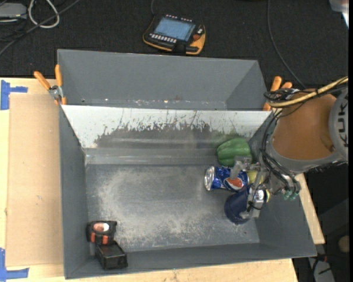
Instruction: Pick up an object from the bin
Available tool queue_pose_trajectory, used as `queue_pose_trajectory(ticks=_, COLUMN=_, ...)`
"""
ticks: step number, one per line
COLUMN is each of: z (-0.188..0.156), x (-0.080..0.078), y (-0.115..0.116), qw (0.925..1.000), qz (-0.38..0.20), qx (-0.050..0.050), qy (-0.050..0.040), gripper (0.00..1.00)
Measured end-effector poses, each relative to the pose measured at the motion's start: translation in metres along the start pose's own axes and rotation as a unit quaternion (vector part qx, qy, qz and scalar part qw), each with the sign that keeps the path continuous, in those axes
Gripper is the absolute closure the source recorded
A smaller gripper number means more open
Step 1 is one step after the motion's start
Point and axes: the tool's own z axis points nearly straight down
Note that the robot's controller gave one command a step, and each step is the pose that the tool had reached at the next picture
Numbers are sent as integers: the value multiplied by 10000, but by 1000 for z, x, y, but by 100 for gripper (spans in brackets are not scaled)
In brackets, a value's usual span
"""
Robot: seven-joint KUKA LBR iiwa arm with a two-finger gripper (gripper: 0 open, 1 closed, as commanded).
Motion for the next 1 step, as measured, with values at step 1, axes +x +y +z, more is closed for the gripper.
queue_pose_trajectory(ticks=1, z=-4, x=-2, y=1, qw=10000, qz=-23, qx=5, qy=-38, gripper=0)
